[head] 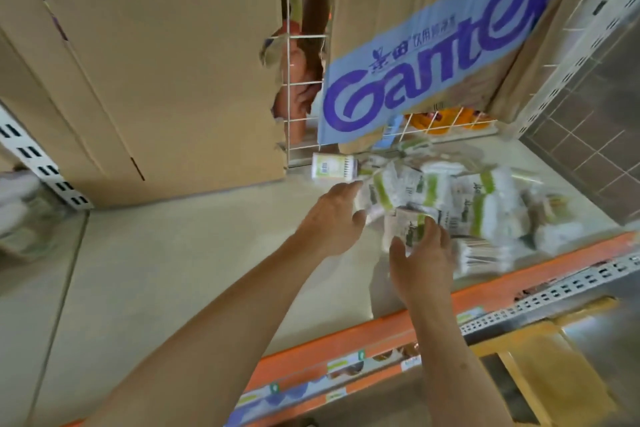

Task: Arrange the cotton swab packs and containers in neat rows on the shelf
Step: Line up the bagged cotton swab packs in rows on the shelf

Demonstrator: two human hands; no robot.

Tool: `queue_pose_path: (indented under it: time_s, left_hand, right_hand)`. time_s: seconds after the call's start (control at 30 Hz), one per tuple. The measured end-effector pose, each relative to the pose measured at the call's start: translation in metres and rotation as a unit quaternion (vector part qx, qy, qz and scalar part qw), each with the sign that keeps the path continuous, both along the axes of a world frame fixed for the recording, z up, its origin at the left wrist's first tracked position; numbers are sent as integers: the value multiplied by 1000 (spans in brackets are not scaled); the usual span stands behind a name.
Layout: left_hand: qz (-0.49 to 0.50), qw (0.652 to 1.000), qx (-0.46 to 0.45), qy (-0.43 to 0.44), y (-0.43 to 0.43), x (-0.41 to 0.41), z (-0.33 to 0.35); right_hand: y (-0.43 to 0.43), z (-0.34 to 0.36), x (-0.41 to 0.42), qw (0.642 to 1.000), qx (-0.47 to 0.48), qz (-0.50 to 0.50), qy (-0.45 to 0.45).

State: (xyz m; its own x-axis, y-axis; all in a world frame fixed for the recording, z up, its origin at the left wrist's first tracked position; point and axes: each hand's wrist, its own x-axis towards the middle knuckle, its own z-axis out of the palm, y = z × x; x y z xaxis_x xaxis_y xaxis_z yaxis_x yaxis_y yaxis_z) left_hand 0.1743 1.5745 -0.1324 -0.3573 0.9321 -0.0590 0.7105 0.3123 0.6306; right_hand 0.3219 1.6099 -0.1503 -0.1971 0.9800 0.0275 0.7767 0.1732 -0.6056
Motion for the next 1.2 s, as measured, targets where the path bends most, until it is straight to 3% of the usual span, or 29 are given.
queue_pose_path:
  time_s: [0.2, 0.43, 0.6, 0.77, 0.93, 1.2]
  left_hand:
    - [6, 991, -6, -135, 25, 8, 2]
    - [58, 981, -35, -181, 22, -3, -14]
    - [132, 956, 53, -255, -9, -15, -15]
    - [209, 924, 115, -298, -64, -40, -11]
    - [288, 905, 144, -277, -139, -68, -8]
    - [405, 868, 195, -209, -262, -107, -11]
  right_hand:
    - [13, 0, 7, 1000, -27, 11, -8]
    - [20, 0, 17, 995, -67, 16, 68]
    - [10, 3, 13, 973, -78, -49, 211]
    - [-11, 17, -18, 915, -136, -70, 373]
    - [-47, 23, -64, 860, -235, 19, 452]
    - [-144, 31, -147, 825, -338, 219, 396]
